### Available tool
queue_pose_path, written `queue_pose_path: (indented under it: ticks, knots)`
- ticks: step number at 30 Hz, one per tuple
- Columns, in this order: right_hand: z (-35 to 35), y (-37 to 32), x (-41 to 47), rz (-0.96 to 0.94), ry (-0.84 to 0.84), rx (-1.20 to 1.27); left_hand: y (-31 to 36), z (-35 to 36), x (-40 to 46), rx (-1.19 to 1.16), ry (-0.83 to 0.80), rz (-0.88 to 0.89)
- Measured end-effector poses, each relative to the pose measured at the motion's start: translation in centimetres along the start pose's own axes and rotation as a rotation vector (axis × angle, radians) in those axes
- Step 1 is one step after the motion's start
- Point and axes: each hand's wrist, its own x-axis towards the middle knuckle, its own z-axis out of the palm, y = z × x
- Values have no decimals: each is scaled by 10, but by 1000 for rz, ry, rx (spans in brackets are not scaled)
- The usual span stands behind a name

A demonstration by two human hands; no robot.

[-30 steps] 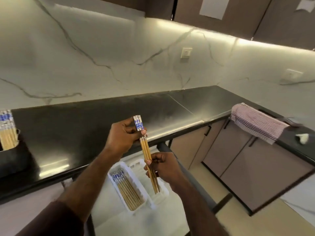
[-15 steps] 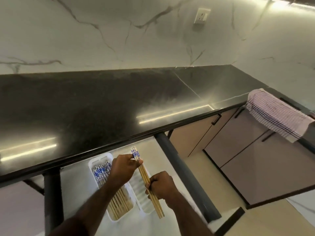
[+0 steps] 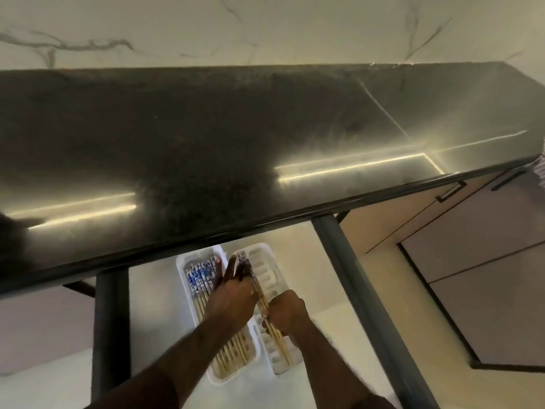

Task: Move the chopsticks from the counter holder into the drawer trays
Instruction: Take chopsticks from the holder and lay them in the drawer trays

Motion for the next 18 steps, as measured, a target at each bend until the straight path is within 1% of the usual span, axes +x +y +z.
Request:
queue_pose_path:
  ticks: [3, 6, 9, 12, 16, 18]
  knots:
    - [10, 8, 3, -26, -14, -124, 5, 8, -2, 239, -73, 151]
    - [17, 13, 5, -85, 28, -225, 14, 11, 0, 376, -166, 213]
    - [19, 13, 4, -104, 63, -287, 24, 8, 3, 518, -273, 240]
    - [20, 15, 2, -121, 126, -321, 29, 4, 5, 561, -312, 266]
    - [27, 22, -5, -157, 236, -348, 30, -2, 5, 546, -318, 260]
    - [32, 25, -7, -205, 275, -362, 29, -3, 7, 548, -332, 268]
